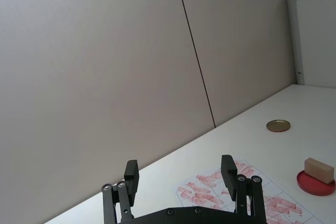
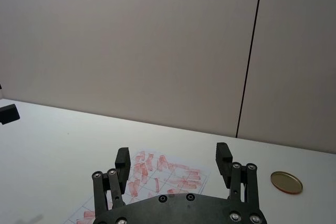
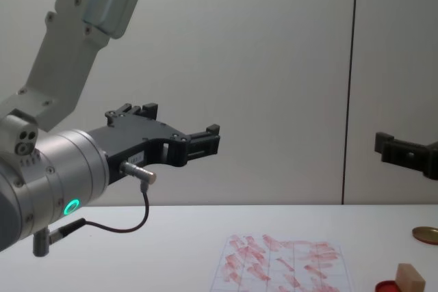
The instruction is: Use the one hand to pick up the stamp and affix it onto the A4 paper.
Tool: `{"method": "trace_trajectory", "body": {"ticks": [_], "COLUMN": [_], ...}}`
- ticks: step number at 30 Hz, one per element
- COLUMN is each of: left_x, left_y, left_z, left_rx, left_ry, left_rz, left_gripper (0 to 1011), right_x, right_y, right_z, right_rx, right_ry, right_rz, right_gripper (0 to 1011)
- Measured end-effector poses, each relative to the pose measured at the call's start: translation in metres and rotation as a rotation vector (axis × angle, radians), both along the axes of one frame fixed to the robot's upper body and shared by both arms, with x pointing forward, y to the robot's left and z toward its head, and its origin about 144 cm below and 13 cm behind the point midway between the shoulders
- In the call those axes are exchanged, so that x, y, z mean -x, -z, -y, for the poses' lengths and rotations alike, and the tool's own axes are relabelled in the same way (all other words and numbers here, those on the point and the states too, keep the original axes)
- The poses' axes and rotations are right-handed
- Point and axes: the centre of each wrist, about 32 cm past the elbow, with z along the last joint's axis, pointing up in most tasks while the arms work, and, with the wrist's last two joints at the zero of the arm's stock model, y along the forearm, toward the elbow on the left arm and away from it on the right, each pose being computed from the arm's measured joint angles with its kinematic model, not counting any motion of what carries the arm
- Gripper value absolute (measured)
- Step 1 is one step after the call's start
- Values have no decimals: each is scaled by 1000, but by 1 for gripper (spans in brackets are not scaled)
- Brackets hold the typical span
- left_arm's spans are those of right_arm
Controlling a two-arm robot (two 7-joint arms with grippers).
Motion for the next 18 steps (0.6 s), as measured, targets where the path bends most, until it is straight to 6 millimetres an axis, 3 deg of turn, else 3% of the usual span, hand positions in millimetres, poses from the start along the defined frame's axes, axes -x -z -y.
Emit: {"method": "trace_trajectory", "body": {"ticks": [18], "left_x": [0], "left_y": [0], "left_z": [0], "left_rx": [0], "left_ry": [0], "left_rz": [0], "left_gripper": [993], "right_x": [0], "right_y": [0], "right_z": [0], "right_rx": [0], "right_ry": [0], "right_rz": [0], "right_gripper": [1001]}}
